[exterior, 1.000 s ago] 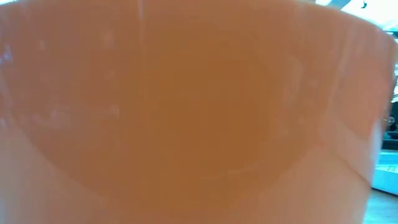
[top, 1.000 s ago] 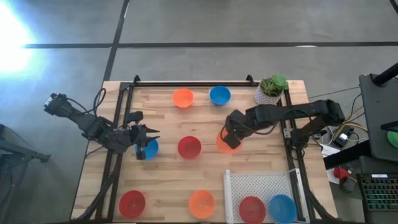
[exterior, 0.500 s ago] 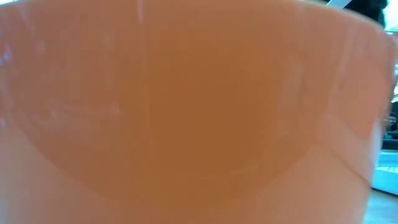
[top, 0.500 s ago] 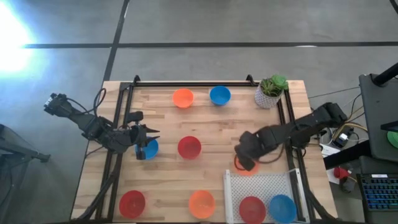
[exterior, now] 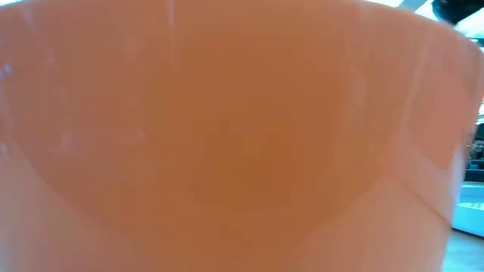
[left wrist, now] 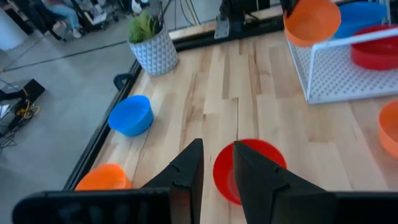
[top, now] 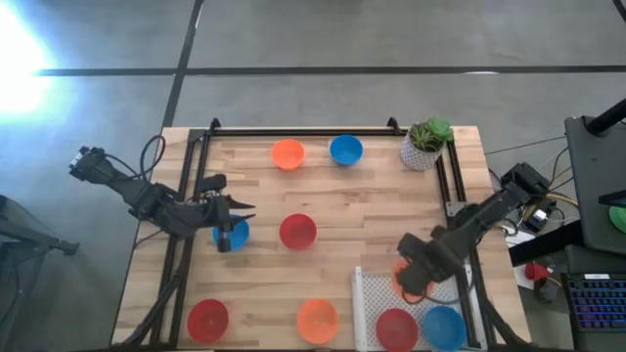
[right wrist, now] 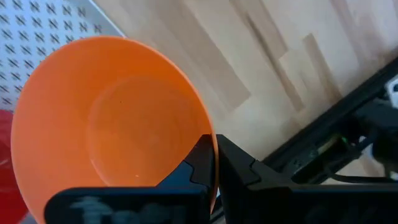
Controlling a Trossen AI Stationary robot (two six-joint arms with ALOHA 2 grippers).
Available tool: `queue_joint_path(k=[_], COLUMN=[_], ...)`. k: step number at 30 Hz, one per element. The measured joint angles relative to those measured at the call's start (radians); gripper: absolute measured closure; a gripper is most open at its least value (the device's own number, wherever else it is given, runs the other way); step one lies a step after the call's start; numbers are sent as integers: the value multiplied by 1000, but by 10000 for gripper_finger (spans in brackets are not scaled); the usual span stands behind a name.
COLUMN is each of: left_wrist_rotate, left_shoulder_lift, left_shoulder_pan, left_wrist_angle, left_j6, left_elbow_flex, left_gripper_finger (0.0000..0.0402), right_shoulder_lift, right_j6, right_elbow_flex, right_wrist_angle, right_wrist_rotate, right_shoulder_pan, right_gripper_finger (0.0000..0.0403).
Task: Pick & Place Mini bowls
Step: Put the middle orange bowl on the shelf
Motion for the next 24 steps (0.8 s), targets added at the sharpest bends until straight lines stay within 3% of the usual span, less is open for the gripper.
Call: queue_joint_path(k=[9, 17, 24], left_wrist_rotate=[-13, -12, -11], left_shoulder_lift=[30, 100, 140], left_shoulder_pan=[2, 2, 2], left_wrist_angle=[112, 137, 187], left_j6=[89, 124, 160], left_elbow_flex=[0, 0, 0], left_gripper_finger=[317, 317, 317], right_shoulder_lift=[0, 0, 0], right_j6=[106, 80, 110], right_elbow_flex=[-119, -192, -205], right_wrist_angle=[150, 287, 294], right_wrist_rotate=[-5, -3, -3], right_shoulder_pan=[96, 102, 102], right_gripper_finger=[394, 394, 394])
